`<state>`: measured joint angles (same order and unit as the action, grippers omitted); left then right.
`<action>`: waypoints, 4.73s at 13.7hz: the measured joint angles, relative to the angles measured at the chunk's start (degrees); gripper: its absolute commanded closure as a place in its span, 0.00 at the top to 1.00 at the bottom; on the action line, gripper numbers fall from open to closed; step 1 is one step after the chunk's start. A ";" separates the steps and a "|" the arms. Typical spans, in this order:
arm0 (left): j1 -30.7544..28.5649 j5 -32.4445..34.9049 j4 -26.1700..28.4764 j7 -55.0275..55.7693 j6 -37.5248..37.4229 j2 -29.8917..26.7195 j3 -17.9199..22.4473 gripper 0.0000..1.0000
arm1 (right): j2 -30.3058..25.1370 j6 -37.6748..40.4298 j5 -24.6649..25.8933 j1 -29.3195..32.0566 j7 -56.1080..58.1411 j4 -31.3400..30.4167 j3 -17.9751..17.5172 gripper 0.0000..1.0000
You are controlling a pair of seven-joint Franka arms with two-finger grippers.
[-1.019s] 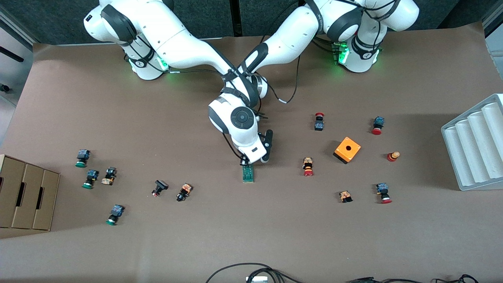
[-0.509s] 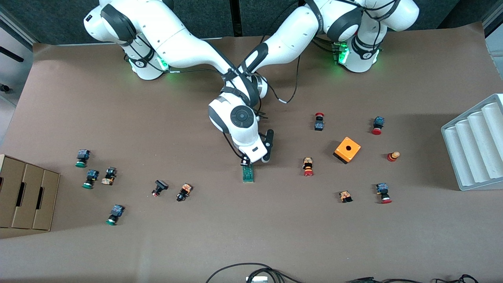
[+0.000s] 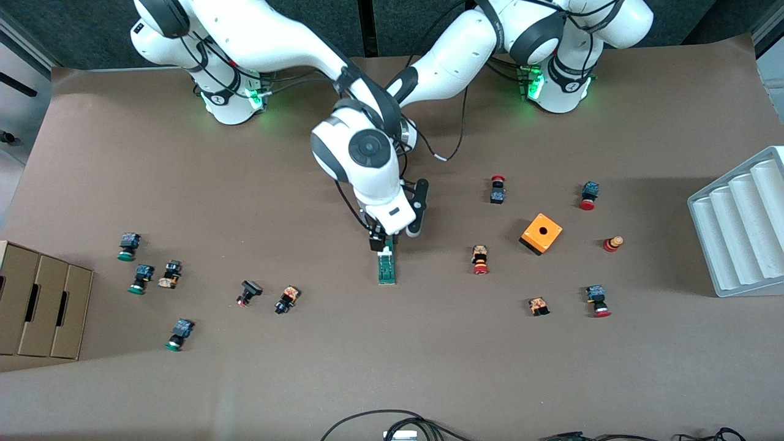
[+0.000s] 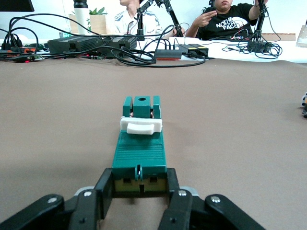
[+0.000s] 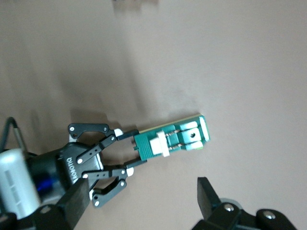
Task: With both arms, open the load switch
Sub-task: 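Open the right gripper and lift it away from the switch, then open the left gripper and lift it off the switch base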
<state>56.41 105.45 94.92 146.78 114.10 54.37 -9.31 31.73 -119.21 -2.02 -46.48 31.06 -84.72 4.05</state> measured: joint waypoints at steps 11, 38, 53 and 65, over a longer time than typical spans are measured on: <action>0.00 0.00 0.00 0.00 0.00 0.00 0.00 0.39 | -15.45 8.76 3.35 2.17 -18.88 1.90 7.32 1.00; -0.53 -20.03 -5.85 -23.34 1.00 -3.79 0.11 1.00 | -18.16 14.28 0.38 37.78 -25.68 -1.84 6.56 1.00; -3.12 -55.13 -5.89 -93.17 -0.50 -17.84 0.45 1.00 | -17.68 16.22 0.38 41.82 -25.41 -2.33 6.72 1.00; -21.88 -89.78 -6.05 -143.63 -12.83 -34.67 0.83 1.00 | -17.66 16.22 0.38 53.48 -30.21 -1.58 -5.49 1.00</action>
<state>34.54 15.68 88.87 3.15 101.27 19.70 -8.48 14.06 -102.99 -1.64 6.99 0.86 -86.30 -1.43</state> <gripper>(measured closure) 0.000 0.000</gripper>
